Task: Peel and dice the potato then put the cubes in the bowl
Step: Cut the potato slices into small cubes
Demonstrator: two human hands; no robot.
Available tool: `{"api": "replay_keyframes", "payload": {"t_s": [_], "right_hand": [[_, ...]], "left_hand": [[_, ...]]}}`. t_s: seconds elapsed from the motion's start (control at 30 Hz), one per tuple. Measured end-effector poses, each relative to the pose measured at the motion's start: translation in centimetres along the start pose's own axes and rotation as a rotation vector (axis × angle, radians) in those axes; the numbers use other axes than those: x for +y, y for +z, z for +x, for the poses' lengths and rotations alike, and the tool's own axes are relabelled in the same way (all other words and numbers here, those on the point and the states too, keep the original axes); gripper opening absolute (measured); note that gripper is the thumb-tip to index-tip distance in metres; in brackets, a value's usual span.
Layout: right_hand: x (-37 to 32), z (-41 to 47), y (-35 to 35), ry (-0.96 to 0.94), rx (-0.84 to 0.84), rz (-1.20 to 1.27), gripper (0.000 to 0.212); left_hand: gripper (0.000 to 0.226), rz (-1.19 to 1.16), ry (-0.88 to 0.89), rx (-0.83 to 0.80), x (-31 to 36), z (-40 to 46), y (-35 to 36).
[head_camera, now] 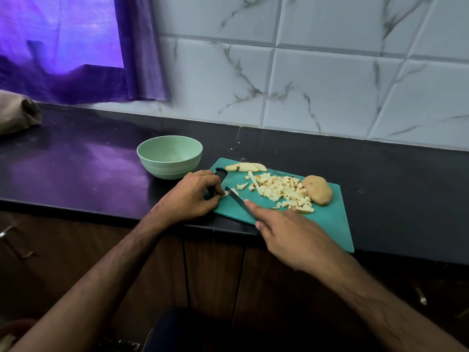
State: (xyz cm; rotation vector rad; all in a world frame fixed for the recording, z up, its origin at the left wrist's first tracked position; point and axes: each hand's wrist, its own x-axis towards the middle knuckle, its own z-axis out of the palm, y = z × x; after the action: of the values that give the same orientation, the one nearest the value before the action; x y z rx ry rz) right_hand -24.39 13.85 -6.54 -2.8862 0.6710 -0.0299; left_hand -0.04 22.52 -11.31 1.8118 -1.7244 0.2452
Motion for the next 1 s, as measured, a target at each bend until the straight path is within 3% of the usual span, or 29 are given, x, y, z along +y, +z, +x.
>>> {"api": "replay_keyframes", "payload": {"t_s": [1.0], "right_hand": [[-0.8, 1.1, 1.0, -0.012, 0.032, -0.019, 0.052]], "left_hand": [[0.013, -0.025, -0.017, 0.041, 0.1, -0.3, -0.1]]}}
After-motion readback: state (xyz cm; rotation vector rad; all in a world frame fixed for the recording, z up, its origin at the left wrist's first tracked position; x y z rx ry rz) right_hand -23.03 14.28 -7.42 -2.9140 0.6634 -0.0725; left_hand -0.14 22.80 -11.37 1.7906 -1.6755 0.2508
